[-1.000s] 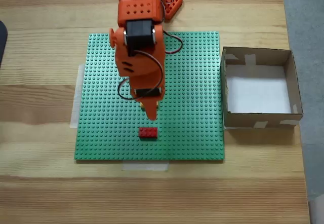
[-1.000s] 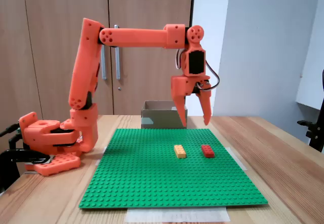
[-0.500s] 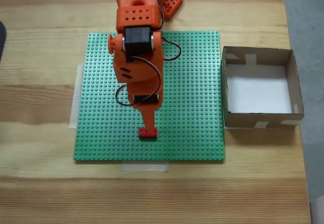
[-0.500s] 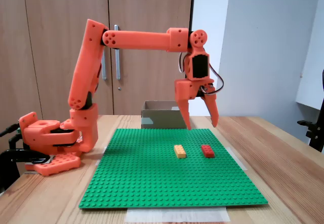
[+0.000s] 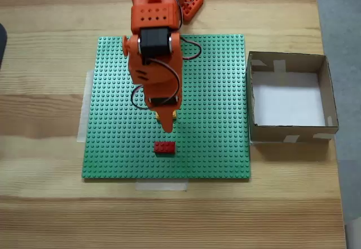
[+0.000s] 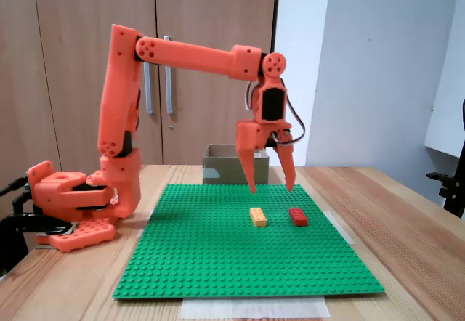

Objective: Pick the yellow lego block and put it in the box.

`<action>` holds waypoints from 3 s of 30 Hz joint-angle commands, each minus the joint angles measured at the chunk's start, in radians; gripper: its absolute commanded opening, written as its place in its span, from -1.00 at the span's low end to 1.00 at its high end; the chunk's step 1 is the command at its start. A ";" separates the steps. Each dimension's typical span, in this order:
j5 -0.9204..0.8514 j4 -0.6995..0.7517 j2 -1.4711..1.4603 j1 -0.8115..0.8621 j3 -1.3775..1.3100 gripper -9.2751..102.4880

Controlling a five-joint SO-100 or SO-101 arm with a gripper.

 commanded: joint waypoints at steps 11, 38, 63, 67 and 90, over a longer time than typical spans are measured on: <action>-0.048 -0.078 0.207 0.028 0.222 -0.28; -0.164 -0.348 0.195 0.058 0.426 -0.31; -0.115 -0.446 0.120 0.026 0.416 -0.39; -0.114 -0.451 0.112 0.029 0.414 -0.43; -0.138 -0.506 0.104 0.052 0.416 -0.69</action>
